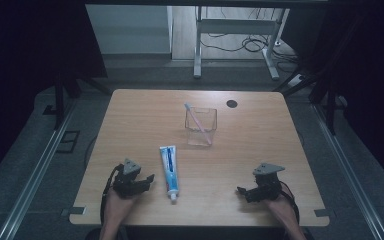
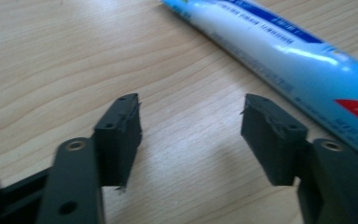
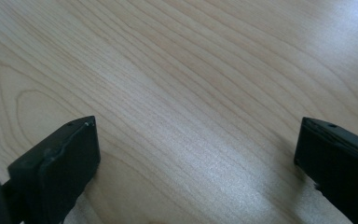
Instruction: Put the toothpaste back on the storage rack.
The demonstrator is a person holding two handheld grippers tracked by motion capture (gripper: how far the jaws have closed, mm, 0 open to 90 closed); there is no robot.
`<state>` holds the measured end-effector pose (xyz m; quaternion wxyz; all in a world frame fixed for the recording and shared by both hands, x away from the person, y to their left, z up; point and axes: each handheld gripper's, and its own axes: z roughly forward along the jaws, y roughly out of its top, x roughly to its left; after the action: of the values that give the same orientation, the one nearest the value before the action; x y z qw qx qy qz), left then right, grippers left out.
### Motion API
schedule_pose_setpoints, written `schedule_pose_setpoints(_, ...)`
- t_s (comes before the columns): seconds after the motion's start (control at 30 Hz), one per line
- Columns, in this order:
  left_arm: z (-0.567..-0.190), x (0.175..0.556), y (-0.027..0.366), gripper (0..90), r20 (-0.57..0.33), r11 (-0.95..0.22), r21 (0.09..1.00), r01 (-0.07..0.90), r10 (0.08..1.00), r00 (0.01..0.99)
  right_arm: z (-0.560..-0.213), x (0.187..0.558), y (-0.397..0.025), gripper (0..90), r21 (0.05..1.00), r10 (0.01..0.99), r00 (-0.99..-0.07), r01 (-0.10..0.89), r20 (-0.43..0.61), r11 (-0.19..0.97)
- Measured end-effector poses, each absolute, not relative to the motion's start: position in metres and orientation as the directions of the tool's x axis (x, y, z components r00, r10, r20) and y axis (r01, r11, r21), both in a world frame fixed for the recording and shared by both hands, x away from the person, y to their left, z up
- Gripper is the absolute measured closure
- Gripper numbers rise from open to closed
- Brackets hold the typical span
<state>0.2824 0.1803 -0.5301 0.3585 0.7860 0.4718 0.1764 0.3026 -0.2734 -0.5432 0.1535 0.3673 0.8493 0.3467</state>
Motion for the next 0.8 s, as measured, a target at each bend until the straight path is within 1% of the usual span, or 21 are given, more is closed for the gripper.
schedule_pose_setpoints(0.17, -0.522, 0.281, 0.176, 48.2, -0.069, -0.292, 0.747, 0.598, 0.86, 0.506, -0.543, 0.303, -0.274, 0.1, 0.701, 0.731, -0.682, 0.521, -0.001, 0.487)
schedule_pose_setpoints(0.3, -0.514, 0.282, 0.173, 56.7, -0.087, -0.278, 0.759, 0.589, 0.853, 0.515, -0.543, 0.303, -0.274, 0.0, 0.701, 0.731, -0.682, 0.521, -0.001, 0.487)
schedule_pose_setpoints(0.43, -0.508, 0.284, 0.169, 67.1, -0.118, -0.259, 0.757, 0.599, 0.848, 0.516, -0.543, 0.303, -0.274, 0.0, 0.701, 0.731, -0.682, 0.522, -0.001, 0.487)
schedule_pose_setpoints(0.63, -0.501, 0.287, 0.158, 80.7, -0.142, -0.281, 0.748, 0.601, 0.817, 0.558, -0.543, 0.303, -0.274, 0.1, 0.701, 0.732, -0.682, 0.522, 0.001, 0.485)
schedule_pose_setpoints(0.8, -0.497, 0.293, 0.14, 87.5, -0.144, -0.318, 0.729, 0.606, 0.795, 0.59, -0.543, 0.303, -0.274, 0.1, 0.701, 0.732, -0.682, 0.522, 0.001, 0.486)
